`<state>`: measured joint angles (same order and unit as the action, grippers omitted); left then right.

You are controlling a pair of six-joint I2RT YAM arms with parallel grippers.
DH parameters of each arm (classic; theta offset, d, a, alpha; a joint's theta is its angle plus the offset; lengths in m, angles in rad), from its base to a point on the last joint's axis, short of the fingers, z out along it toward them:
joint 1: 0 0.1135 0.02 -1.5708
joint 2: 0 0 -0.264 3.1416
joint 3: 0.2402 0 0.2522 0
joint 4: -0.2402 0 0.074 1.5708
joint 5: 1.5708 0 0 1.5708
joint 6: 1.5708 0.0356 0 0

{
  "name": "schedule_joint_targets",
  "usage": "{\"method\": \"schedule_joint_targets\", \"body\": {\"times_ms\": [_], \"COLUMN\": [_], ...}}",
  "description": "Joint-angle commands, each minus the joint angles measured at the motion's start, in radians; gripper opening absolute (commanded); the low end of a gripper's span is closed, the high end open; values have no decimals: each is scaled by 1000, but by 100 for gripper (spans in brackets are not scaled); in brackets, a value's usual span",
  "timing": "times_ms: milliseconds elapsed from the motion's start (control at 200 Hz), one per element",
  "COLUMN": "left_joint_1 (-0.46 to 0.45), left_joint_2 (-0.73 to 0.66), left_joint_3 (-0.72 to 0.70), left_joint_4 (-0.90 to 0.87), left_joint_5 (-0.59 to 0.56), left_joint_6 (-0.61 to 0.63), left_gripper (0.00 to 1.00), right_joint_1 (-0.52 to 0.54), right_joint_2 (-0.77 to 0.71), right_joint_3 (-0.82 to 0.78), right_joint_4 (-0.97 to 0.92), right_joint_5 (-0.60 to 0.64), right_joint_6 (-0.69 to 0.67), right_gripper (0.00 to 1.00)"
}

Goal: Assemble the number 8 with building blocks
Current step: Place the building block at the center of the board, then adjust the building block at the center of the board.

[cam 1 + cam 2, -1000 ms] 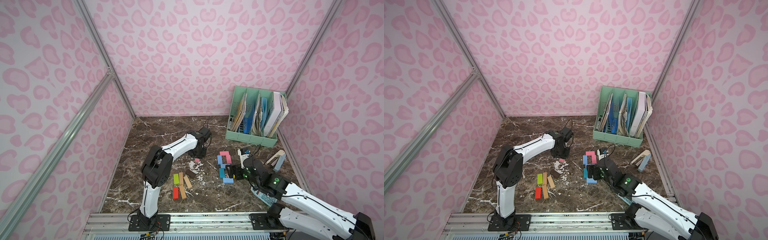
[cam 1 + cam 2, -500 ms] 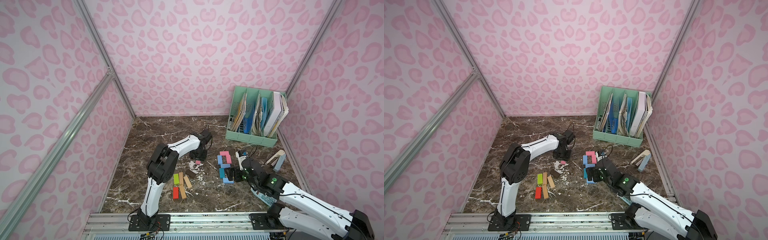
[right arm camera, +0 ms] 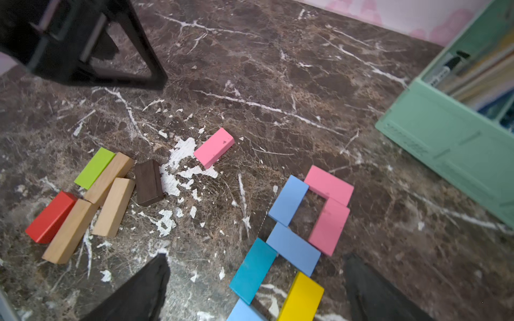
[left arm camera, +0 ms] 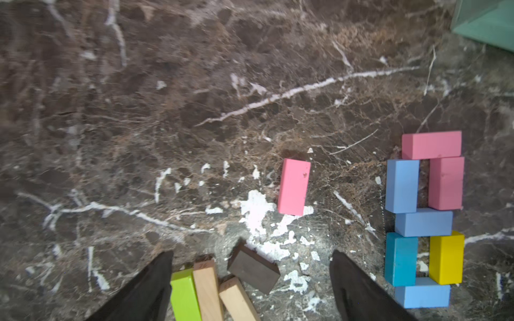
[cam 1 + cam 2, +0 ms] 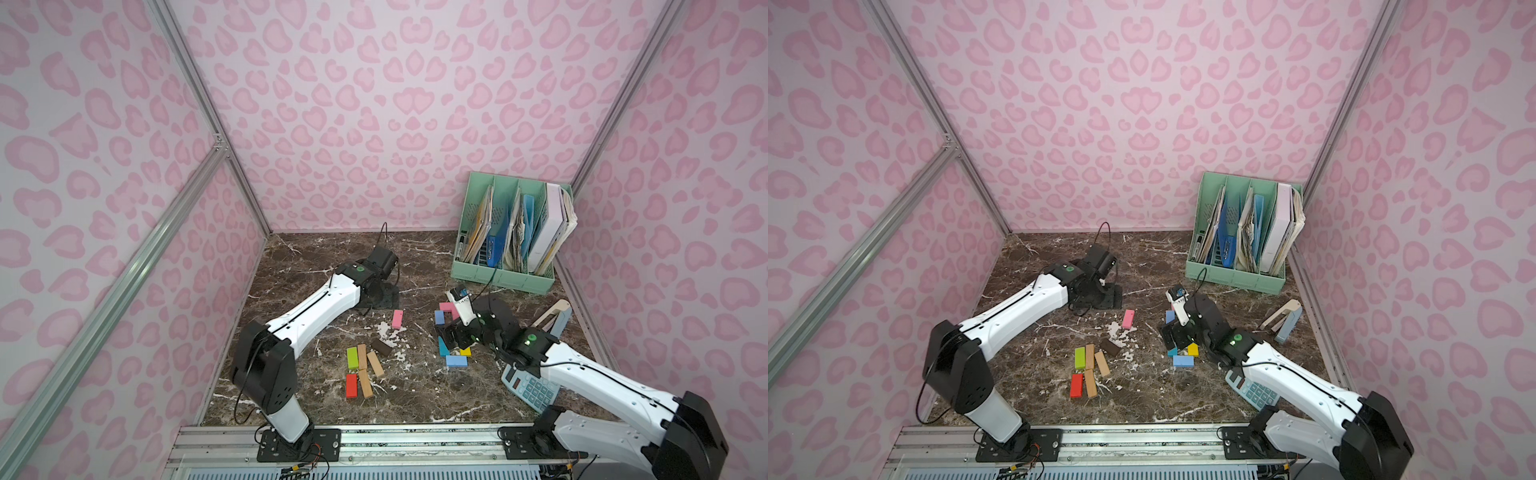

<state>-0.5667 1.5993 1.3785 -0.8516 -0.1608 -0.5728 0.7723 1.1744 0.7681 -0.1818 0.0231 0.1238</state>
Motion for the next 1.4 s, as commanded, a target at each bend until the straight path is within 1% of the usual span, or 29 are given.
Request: {"method": "schedule_joint_targets", "body": {"times_ms": [0,155,230,335,420,530,700,805,965,1145,1395], "left_joint_1": [14,25,30,33,33,33,34,33,33,33,33], "left_joint_2": [-100,-232,-285,-359,-429,-525,-665,-719,-740,-724,-716], "left_joint_3": [-41,-91,-110,-133,-170,-248,-387,-443,-456,-444,-443], "left_joint_4": [-37,-94,-108,-124,-111,-35,118,181,180,159,148], "left_joint_5": [-60,-120,-114,-119,-153,-186,-189,-190,-207,-207,-210], "left_joint_6": [-5,25,68,127,159,208,220,229,229,218,217], "left_gripper": [98,98,98,98,98,98,98,98,98,98,98], "right_joint_1": [-3,2,5,8,8,10,20,23,24,22,11], "right_joint_2": [117,326,423,540,612,682,760,822,874,911,962], "right_joint_3": [94,277,370,458,504,554,635,688,732,748,780], "right_joint_4": [24,-51,-116,-169,-178,-177,-153,-195,-227,-218,-235], "right_joint_5": [-132,-225,-244,-246,-241,-266,-278,-270,-272,-246,-244], "right_joint_6": [-259,-512,-612,-729,-783,-803,-783,-773,-761,-741,-716], "right_gripper": [99,97,97,97,97,97,97,97,96,96,95]}}
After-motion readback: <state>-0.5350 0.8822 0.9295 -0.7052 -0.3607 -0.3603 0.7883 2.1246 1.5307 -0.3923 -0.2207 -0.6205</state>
